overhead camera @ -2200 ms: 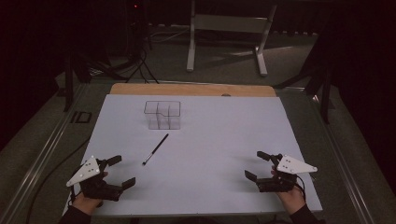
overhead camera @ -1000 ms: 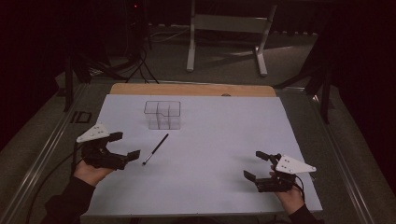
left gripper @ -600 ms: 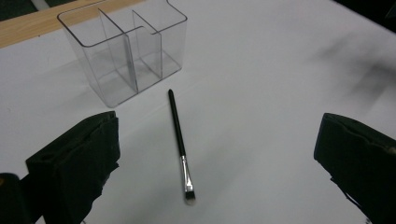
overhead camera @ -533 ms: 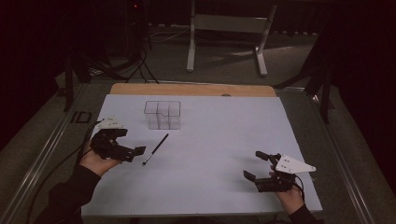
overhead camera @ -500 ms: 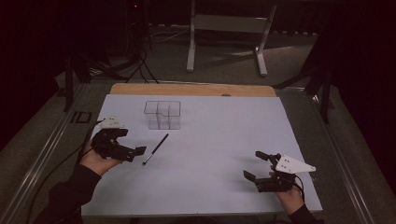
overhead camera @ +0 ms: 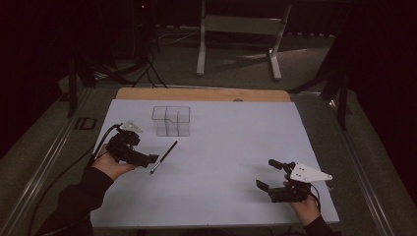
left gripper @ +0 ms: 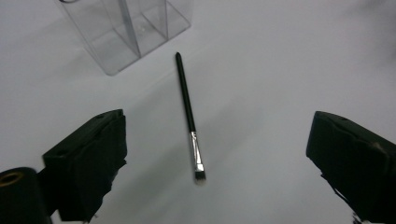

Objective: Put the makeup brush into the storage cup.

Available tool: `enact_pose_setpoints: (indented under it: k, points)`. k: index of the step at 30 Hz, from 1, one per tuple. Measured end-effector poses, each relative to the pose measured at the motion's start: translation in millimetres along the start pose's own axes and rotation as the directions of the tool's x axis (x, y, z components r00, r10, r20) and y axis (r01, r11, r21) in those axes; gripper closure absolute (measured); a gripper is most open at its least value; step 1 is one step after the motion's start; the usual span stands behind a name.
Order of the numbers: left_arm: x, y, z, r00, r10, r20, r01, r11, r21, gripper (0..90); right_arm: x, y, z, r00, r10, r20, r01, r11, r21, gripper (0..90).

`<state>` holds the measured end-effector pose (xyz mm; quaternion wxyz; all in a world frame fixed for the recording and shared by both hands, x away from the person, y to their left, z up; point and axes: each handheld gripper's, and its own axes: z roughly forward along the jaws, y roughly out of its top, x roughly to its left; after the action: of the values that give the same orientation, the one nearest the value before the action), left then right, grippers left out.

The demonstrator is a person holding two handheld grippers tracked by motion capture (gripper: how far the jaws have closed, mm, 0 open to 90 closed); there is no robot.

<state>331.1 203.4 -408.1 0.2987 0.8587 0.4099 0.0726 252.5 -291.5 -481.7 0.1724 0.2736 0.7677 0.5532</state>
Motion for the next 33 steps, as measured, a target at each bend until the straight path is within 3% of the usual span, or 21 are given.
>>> enact_pose_setpoints:
  k: [7,10,14,19,23,33]
  points:
    - [5.3,5.4,10.2,0.9990,-0.042,0.017,0.040,0.9972,0.063,15.5,-0.1,0.0,0.0,1.0000,0.001,0.001,-0.001,1.000,0.000,13.3]
    - [4.3,7.7,15.7,0.9996,-0.029,-0.007,0.029,0.9932,0.113,17.5,-0.1,0.0,0.1,1.0000,0.000,0.002,0.000,1.000,0.001,13.3]
    - [3.2,10.2,22.1,0.9992,-0.038,-0.009,0.039,0.9887,0.145,24.6,-0.7,-0.3,-0.2,1.0000,0.008,0.002,-0.008,1.000,0.000,13.3]
    - [3.7,13.2,29.1,0.9978,-0.054,-0.038,0.059,0.9835,0.171,29.3,-0.4,0.0,-0.1,1.0000,0.006,0.002,-0.006,1.000,0.000,13.2]
    - [3.4,14.7,33.4,0.9969,-0.069,-0.036,0.075,0.9795,0.187,36.5,-0.5,-0.3,0.0,1.0000,0.008,-0.001,-0.008,1.000,0.001,13.3]
    - [4.6,16.7,44.3,0.9961,-0.079,-0.038,0.086,0.9703,0.226,44.4,-0.2,0.0,0.2,1.0000,0.005,-0.003,-0.005,1.000,0.002,13.3]
